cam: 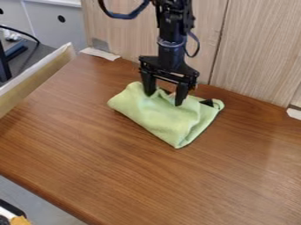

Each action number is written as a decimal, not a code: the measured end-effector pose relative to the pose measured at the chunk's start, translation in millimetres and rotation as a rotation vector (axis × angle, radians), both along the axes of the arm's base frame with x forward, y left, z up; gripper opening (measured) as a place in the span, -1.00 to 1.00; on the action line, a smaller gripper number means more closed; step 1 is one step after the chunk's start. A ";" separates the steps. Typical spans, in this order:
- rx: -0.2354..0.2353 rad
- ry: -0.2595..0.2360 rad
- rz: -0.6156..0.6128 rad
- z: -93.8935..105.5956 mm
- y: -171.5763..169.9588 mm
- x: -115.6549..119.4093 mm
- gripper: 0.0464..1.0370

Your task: Unfold the cloth from top to bottom

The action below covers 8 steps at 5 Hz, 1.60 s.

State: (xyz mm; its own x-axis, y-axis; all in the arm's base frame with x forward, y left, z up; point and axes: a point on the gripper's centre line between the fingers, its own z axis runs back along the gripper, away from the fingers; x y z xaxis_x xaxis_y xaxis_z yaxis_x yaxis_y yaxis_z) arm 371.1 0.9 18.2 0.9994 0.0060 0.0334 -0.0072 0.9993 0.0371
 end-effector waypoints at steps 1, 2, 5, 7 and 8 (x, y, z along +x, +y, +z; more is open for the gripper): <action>-0.003 0.045 -0.020 -10.5 -1.8 1.5 0.32; 0.007 0.047 -0.027 -12.2 -1.9 1.5 -0.30; 0.016 0.029 -0.015 -7.1 -0.3 0.1 -0.98; 0.014 -0.061 -0.009 29.0 -0.9 -0.8 -0.98; 0.013 -0.105 0.000 50.5 -0.8 -10.7 -0.98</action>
State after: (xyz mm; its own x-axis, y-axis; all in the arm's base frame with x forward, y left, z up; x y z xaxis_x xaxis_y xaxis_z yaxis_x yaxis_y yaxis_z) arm 360.4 0.1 68.7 0.9904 0.0050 0.1385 -0.0119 0.9987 0.0487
